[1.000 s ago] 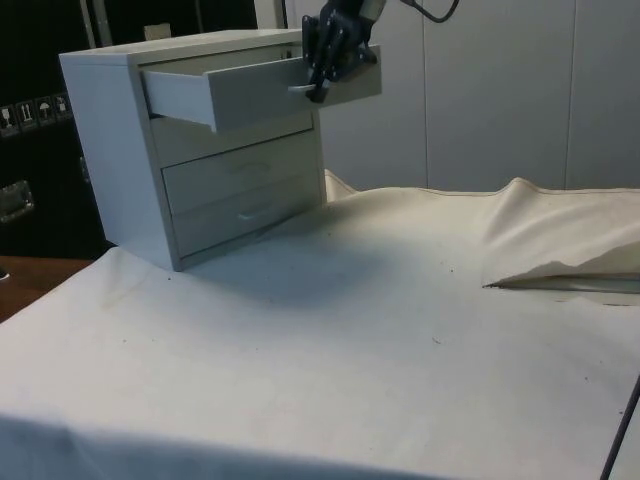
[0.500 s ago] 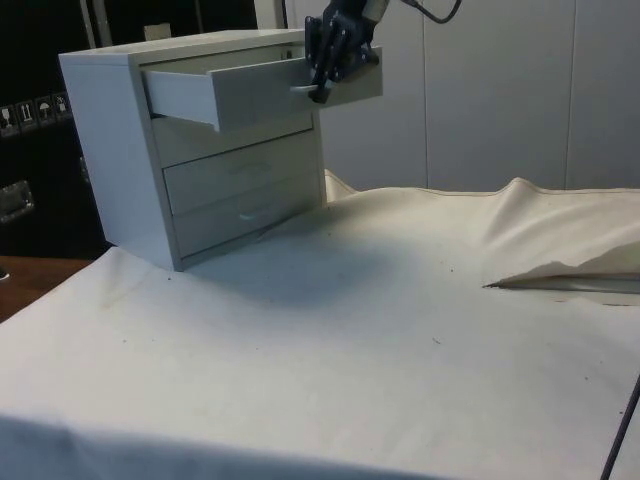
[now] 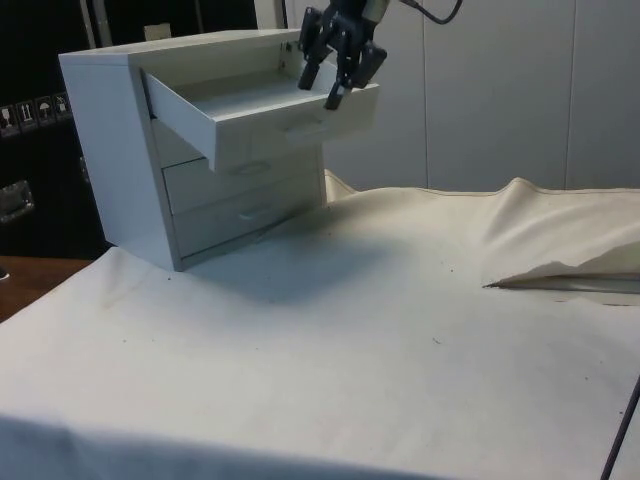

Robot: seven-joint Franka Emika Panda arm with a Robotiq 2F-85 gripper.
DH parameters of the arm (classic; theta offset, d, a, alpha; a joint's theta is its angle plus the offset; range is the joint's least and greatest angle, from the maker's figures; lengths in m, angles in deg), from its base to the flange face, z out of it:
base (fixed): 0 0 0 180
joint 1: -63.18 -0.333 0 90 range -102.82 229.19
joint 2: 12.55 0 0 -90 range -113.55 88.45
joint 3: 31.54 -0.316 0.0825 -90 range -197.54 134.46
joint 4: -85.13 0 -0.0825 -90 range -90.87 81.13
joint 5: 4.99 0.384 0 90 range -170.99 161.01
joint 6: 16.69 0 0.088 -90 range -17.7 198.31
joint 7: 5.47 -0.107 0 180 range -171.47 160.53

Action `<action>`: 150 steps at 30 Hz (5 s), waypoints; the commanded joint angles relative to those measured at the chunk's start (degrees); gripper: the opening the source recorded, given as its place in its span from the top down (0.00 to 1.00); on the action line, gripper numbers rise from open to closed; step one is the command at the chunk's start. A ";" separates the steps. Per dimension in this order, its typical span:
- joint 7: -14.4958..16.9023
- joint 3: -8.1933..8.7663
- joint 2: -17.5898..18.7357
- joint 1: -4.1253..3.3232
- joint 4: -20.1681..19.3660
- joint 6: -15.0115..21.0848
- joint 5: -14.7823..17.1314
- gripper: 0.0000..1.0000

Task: Open the drawer, then close it.

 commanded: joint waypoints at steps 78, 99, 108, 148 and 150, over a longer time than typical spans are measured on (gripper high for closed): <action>-17.02 -6.59 4.98 0.92 2.81 -10.49 -24.75 0.00; -31.97 -6.19 8.25 0.63 3.50 -10.60 -36.27 0.00; -37.30 -6.13 8.77 0.46 3.44 -10.26 -40.16 0.23; -47.33 -6.93 12.20 -0.11 8.25 -16.10 -49.56 1.00; -48.07 -6.99 12.43 -0.17 8.59 -16.56 -50.31 1.00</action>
